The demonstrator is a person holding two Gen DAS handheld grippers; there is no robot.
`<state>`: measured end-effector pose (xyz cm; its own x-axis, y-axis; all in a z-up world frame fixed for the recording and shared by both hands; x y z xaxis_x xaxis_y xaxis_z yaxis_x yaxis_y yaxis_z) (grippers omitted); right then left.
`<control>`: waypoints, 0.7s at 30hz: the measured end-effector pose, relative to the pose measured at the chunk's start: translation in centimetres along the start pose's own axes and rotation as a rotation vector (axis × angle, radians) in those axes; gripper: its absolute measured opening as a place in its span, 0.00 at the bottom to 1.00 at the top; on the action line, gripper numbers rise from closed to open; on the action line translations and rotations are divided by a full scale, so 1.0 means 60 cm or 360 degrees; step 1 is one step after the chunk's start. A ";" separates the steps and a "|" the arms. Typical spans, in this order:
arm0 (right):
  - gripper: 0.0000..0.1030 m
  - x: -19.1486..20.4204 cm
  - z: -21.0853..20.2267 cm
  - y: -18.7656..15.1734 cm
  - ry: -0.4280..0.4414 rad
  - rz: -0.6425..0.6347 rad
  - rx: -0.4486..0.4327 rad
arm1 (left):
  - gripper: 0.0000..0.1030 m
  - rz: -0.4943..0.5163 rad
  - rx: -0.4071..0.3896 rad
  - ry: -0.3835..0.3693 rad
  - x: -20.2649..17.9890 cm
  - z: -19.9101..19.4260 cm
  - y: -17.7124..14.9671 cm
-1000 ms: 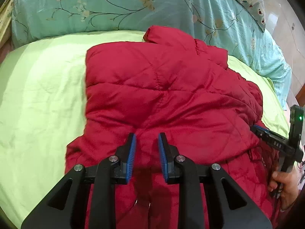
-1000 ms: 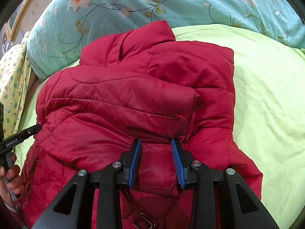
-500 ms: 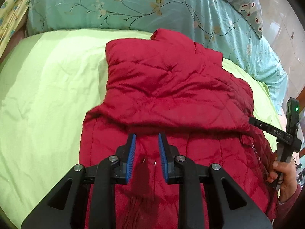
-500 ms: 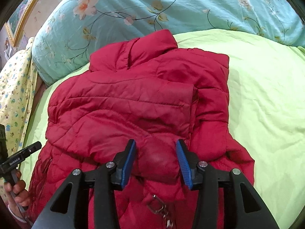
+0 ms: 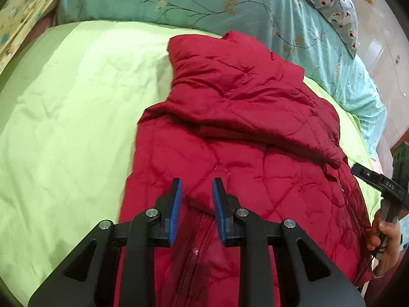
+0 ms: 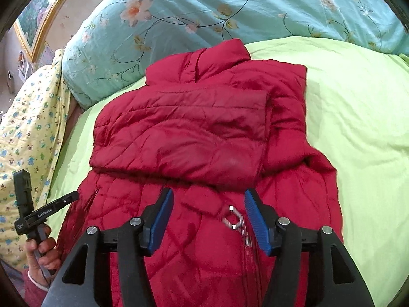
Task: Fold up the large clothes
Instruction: 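Move both open tools down to the coat hem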
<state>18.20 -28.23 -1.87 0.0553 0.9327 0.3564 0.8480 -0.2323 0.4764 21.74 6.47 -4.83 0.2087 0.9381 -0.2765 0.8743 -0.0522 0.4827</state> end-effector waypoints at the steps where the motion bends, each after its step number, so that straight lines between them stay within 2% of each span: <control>1: 0.58 -0.001 -0.006 -0.005 -0.0001 0.0004 -0.0003 | 0.21 -0.0012 0.0002 -0.0003 0.005 -0.003 -0.005; 11: 0.59 -0.045 -0.063 -0.045 -0.0075 0.0048 -0.0002 | 0.24 -0.0097 0.0030 -0.0028 0.040 -0.023 -0.031; 21: 0.59 -0.096 -0.097 -0.102 -0.0183 0.0121 0.0041 | 0.24 -0.0084 0.0090 -0.0041 0.044 -0.038 -0.073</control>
<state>9.65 -33.80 -2.14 0.1787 0.9386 0.2953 0.8522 -0.2976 0.4303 17.47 9.99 -5.76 0.1721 0.9310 -0.3219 0.9075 -0.0227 0.4195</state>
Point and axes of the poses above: each gripper's, at about its wrist camera, not at the fingertips, and z roughly the way its jaws point, x to its left, y to its top, the point moved 2 cm from there along z, roughly the way its jaws point, and after that the axes turned 6 degrees about x, right-handed, at the moved point
